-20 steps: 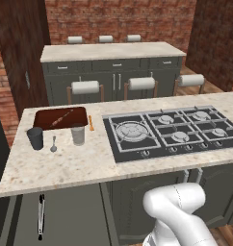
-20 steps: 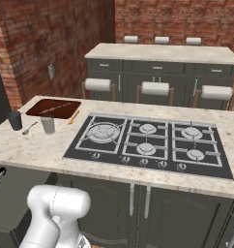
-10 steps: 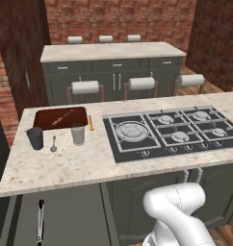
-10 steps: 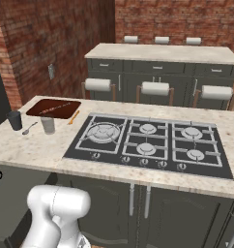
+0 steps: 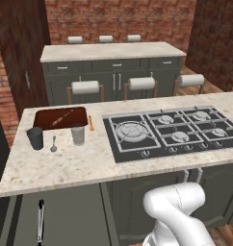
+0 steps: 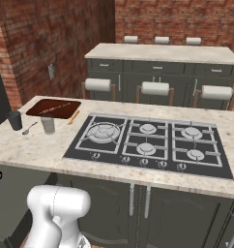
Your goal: Take the tongs from the drawer on the left and place them on the dining counter next to the tray containing the kebab skewer.
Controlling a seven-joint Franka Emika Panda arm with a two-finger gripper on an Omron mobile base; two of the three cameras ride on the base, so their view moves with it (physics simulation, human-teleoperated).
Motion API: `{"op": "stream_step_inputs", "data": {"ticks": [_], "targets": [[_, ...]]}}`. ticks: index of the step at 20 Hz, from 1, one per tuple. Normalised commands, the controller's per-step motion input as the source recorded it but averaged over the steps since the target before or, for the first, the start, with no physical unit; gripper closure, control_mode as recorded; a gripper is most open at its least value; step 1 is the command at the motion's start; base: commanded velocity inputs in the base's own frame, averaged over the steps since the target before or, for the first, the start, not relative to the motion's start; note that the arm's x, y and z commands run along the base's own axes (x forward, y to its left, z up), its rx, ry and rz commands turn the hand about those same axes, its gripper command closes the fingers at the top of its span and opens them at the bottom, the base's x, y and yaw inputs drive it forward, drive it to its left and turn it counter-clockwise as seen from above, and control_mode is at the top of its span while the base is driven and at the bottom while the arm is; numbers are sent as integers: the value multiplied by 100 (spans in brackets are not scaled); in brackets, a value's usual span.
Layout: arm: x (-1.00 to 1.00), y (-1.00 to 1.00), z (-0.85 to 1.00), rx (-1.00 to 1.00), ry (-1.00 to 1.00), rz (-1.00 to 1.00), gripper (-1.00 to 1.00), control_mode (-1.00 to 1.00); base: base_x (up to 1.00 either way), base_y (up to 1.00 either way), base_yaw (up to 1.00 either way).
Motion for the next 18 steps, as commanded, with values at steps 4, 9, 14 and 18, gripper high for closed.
{"op": "stream_step_inputs", "data": {"ticks": [4, 9, 14, 18], "targets": [[-94, -1, 8, 6, -5, 0, -100, -100, 0, 0, 0], [-77, -11, 44, 5, -3, 0, -100, -100, 0, 0, 0], [-67, -16, 64, 8, 0, 0, -100, -100, 0, 0, 0], [-71, -15, 73, 10, 0, 0, -100, -100, 0, 0, 0]]}}
